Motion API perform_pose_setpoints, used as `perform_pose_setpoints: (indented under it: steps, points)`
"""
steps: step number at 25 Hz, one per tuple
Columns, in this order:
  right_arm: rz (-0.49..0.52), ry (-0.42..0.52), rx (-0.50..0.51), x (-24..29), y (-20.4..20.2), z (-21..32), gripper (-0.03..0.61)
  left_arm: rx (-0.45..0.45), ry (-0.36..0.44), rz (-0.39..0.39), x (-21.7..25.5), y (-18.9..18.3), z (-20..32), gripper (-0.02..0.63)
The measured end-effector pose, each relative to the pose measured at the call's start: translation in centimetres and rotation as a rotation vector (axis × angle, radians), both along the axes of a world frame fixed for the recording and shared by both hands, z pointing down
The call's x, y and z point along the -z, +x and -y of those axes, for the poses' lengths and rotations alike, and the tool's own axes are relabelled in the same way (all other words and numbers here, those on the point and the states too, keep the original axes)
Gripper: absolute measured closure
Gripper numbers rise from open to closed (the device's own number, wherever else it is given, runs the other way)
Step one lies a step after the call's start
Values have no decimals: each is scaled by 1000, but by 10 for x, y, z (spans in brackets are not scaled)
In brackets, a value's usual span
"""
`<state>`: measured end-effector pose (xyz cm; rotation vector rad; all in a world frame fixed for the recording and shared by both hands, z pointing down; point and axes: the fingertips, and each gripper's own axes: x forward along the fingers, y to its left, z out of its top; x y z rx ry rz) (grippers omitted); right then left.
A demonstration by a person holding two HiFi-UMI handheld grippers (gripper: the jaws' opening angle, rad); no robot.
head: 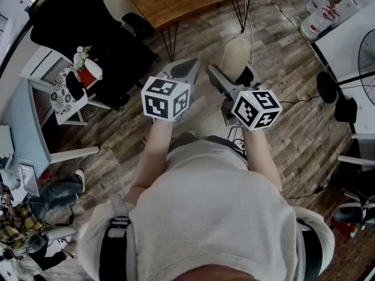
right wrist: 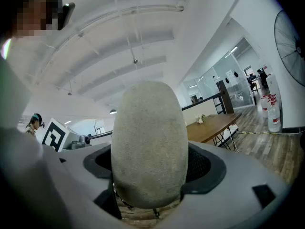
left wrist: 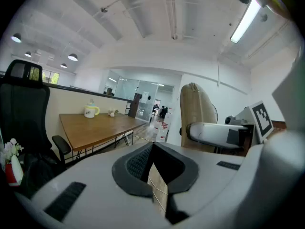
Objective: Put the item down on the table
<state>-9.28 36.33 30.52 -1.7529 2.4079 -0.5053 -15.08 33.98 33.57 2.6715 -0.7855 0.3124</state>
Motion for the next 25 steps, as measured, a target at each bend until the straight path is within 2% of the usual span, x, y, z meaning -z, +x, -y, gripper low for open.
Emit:
perform_pose_setpoints:
  steps: [5, 11, 15, 25]
  points:
    - [-22, -5, 1, -6, 0, 4, 170, -3, -1, -1, -4, 2, 4, 600]
    - [0, -27, 4, -13, 1, 5, 171, -8, 3, 7, -4, 2, 5, 600]
    - [18, -38, 49, -11, -6, 3, 170, -8, 2, 5, -3, 0, 5, 600]
    - [33, -7, 80, -8, -24, 2, 170, -66, -6, 9, -13, -11, 4, 600]
